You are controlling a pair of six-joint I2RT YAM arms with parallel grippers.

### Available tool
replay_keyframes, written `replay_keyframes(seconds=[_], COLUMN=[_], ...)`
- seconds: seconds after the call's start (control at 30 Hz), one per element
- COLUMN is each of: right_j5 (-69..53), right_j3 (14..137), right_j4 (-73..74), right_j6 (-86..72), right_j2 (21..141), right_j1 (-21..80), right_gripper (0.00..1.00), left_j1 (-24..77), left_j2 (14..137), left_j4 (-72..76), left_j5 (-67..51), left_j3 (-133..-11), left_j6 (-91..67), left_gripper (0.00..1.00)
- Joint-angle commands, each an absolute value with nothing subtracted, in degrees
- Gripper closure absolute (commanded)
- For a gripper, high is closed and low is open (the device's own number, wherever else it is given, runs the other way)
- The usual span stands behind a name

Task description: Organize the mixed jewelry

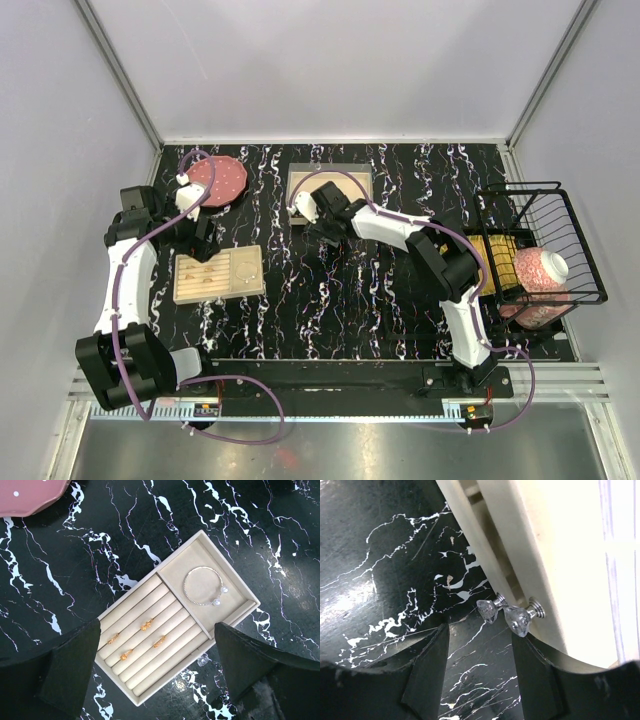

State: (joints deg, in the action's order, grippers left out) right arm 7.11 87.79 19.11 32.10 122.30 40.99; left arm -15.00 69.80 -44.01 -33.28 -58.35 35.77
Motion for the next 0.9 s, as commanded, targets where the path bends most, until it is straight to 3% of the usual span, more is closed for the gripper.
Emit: replay_keyframes(seconds=[0.0,0.3,0.87], right_j5=[10.5,8.2,-12.2], right_j3=[86.8,86.3,93.1], right_j4=[16.0,16.6,34.9], right_j6=[33.0,30.8,24.0], right_j2=[123.6,121.4,109.7], right_j1=[41.0,41.1,47.5], right_gripper=[0.41,0.40,0.37], left_j1=[-15.6,-15.7,-17.1], left_j2=[68.3,68.6,70.8], left_j4=[-41.7,-40.9,-34.9], left_j5=[-35.7,-35.8,-34.4], left_j3=[-57.4,-56.4,-58.2], left_j6=[36.7,36.7,27.0], left_gripper=[0.01,0.01,0.01])
